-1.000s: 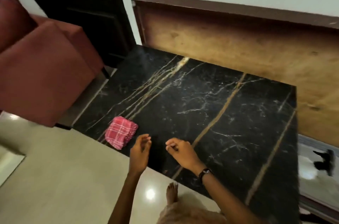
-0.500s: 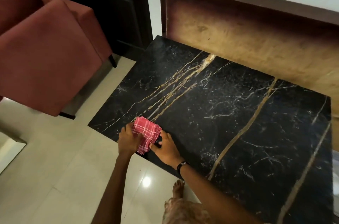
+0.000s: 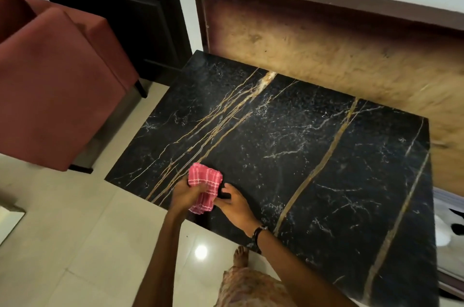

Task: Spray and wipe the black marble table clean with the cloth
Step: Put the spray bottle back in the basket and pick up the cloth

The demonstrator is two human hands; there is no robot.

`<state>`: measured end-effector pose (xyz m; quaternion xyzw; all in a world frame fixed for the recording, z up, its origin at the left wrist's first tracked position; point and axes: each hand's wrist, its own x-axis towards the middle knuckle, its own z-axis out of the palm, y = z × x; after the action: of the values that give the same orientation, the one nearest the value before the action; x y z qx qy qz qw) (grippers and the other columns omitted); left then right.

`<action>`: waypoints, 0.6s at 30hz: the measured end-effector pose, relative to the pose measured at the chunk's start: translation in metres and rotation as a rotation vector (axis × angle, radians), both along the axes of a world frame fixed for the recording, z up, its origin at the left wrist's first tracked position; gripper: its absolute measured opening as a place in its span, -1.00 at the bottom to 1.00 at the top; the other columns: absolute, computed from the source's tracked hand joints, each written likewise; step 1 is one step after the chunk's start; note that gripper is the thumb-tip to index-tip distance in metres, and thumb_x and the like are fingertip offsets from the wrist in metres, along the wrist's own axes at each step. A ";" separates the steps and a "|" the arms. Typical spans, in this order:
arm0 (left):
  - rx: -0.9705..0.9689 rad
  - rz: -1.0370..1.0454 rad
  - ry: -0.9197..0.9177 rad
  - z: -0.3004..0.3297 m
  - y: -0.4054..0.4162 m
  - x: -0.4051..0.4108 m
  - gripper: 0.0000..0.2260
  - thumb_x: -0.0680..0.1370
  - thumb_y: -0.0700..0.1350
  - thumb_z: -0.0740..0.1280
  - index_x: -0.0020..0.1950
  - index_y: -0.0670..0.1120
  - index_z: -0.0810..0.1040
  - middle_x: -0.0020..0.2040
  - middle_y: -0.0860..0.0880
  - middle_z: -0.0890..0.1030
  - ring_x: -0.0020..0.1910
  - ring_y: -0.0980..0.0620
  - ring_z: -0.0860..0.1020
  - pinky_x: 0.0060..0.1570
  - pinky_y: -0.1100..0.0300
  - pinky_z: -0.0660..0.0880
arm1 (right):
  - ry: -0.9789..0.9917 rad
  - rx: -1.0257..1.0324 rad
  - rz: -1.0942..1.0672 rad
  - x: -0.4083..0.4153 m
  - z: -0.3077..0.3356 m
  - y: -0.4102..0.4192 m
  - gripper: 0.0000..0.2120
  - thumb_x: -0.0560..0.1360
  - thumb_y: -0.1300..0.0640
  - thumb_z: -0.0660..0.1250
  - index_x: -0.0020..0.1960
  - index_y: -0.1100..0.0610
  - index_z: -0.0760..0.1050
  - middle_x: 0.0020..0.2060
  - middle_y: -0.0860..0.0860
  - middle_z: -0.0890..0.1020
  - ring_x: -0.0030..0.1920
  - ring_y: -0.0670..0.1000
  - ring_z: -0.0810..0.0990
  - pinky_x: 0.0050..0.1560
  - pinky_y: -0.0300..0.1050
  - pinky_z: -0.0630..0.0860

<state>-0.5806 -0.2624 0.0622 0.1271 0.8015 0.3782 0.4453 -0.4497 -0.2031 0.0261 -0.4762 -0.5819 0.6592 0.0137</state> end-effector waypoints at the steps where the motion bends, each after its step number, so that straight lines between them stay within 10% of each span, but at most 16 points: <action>1: 0.028 0.008 -0.045 0.004 0.006 0.015 -0.57 0.46 -0.15 0.39 0.31 -0.11 0.42 0.13 -0.12 0.56 0.10 -0.12 0.52 0.04 0.03 0.45 | 0.011 -0.016 -0.039 0.010 0.002 0.005 -0.43 0.52 0.11 0.37 0.45 0.19 0.24 0.35 0.08 0.43 0.17 -0.02 0.53 -0.08 -0.39 0.44; 6: 0.187 0.067 -0.312 0.023 0.036 0.093 -0.69 0.50 -0.17 0.34 0.24 -0.06 0.46 0.06 -0.09 0.61 0.02 -0.04 0.58 -0.08 0.12 0.49 | 0.162 -0.282 -0.246 0.090 0.015 0.036 -0.26 0.26 -0.31 0.44 0.35 -0.02 0.40 0.19 -0.05 0.59 0.18 -0.04 0.55 0.29 -0.07 0.42; 11: 0.228 -0.022 -0.469 0.031 0.081 0.188 -0.66 0.47 -0.25 0.33 0.25 -0.14 0.49 0.09 -0.19 0.63 0.06 -0.13 0.60 -0.05 0.05 0.57 | 0.398 -0.383 -0.433 0.200 0.030 0.065 -0.66 0.51 0.03 0.34 0.26 0.07 0.51 0.13 0.06 0.65 0.18 0.02 0.60 0.25 -0.01 0.47; 18: 0.235 -0.175 -0.506 0.035 0.137 0.343 -0.54 0.42 -0.26 0.38 0.30 -0.08 0.43 0.14 -0.14 0.62 0.10 -0.08 0.59 -0.08 0.12 0.53 | 0.465 -0.252 -0.697 0.362 0.043 0.097 -0.66 0.51 0.18 0.33 0.28 0.12 0.48 0.14 0.13 0.64 0.15 0.10 0.61 0.16 0.01 0.54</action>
<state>-0.2374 -0.1255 0.0974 0.1482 0.6016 0.4482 0.6444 -0.0879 -0.1057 0.0689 -0.4810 -0.2828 0.7707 0.3077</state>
